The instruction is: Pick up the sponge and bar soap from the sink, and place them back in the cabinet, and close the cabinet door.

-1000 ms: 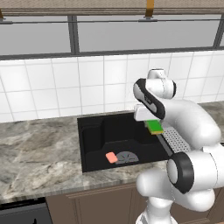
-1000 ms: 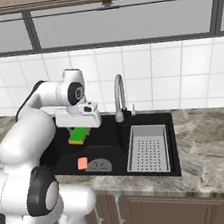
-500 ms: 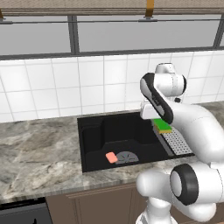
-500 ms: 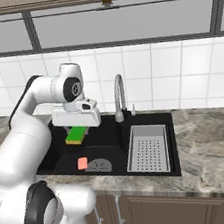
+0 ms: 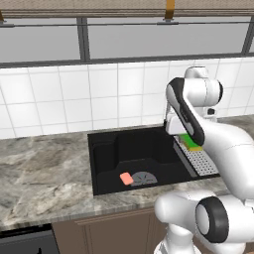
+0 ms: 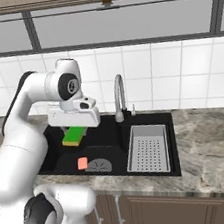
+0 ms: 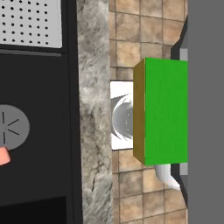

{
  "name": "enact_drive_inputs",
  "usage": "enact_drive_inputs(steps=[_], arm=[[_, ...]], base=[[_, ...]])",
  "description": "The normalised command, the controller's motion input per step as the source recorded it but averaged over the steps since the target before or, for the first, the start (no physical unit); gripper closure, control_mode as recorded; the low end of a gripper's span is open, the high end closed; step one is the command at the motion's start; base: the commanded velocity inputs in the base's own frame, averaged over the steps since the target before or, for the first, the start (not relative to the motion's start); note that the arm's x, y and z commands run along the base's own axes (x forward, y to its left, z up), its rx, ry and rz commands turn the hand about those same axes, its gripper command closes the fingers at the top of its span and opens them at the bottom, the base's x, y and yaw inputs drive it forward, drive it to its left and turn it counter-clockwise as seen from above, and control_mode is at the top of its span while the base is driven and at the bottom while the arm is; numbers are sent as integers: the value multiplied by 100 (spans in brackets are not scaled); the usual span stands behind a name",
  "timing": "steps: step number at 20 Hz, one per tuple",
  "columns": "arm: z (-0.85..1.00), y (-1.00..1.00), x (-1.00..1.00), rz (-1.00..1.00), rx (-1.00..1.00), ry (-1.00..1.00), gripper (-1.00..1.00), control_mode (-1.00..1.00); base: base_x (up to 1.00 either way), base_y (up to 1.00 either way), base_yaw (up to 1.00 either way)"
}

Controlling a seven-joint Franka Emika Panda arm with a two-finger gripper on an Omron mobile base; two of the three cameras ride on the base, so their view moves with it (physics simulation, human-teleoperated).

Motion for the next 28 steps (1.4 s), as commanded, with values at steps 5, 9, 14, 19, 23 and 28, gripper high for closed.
enact_drive_inputs(steps=[5,9,14,19,23,28], arm=[[14,-14,-37,0,0,0,100,-100],[1,-16,-37,0,0,-1,100,-100],[9,-14,-22,0,0,-4,100,-100],[25,-12,-2,0,0,-5,100,-100],[29,-4,0,0,0,-4,100,-100],[17,0,0,0,0,0,100,-100]], base=[[0,0,0],[0,0,0],[0,0,0],[0,0,0],[0,0,0],[0,0,0]])
